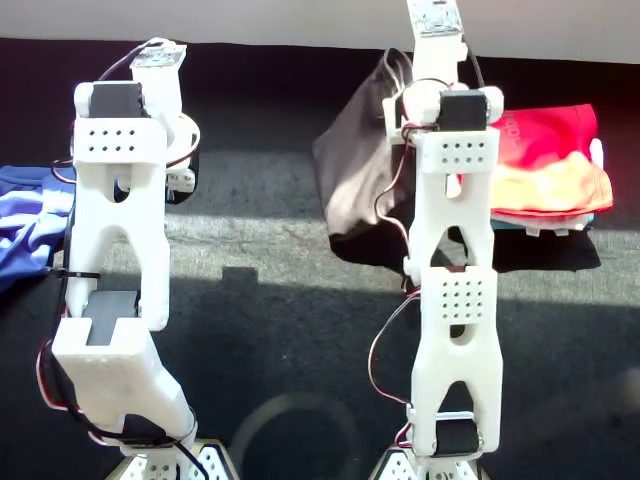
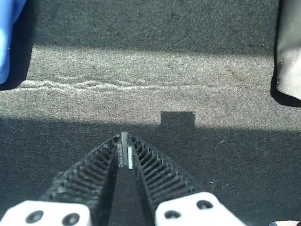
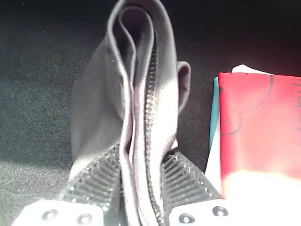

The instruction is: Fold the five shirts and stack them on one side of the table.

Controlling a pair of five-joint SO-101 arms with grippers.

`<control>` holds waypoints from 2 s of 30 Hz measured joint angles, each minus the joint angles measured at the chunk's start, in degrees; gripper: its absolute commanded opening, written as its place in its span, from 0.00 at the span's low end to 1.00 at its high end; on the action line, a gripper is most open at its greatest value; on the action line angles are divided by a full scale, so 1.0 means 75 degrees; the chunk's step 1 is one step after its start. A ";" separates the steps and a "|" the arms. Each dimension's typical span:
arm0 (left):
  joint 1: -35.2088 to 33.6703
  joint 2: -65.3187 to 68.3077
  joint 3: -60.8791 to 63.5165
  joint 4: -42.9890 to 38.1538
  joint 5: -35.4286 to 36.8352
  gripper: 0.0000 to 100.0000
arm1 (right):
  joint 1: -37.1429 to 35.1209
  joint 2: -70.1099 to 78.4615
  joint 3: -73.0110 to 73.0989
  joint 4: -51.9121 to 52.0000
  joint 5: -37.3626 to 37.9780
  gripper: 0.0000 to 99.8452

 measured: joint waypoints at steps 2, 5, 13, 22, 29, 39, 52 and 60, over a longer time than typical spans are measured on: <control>0.0000 0.0000 0.0000 0.0000 0.0000 0.01 | 0.0000 -0.0527 0.0176 0.0000 0.0000 0.01; 0.0000 0.0000 0.0000 0.0000 0.0000 0.01 | 0.0070 -0.1676 0.0692 0.0000 0.0000 0.01; 0.0000 0.0000 0.0000 0.0000 0.0000 0.01 | 0.0750 -0.4138 0.2309 0.0000 0.0539 0.01; 0.0000 0.0000 0.0000 -0.0023 0.0000 0.01 | 0.2262 -0.4536 0.2544 -0.0023 0.1395 0.01; 0.0000 0.0000 0.0047 -0.0070 0.0000 0.01 | 0.2942 -0.3446 0.2544 -0.0434 0.2040 0.01; 0.0000 0.0000 0.0047 -0.0070 0.0000 0.01 | 0.3845 -0.1160 0.2544 -0.2004 0.2555 0.01; 0.0000 0.0000 0.0047 -0.0070 0.0000 0.01 | 0.4032 -0.0610 0.2544 -0.2860 0.2579 0.25; 0.0000 0.0000 0.0047 -0.0070 0.0000 0.01 | 0.4114 -0.0610 0.1442 -0.3423 0.1993 0.25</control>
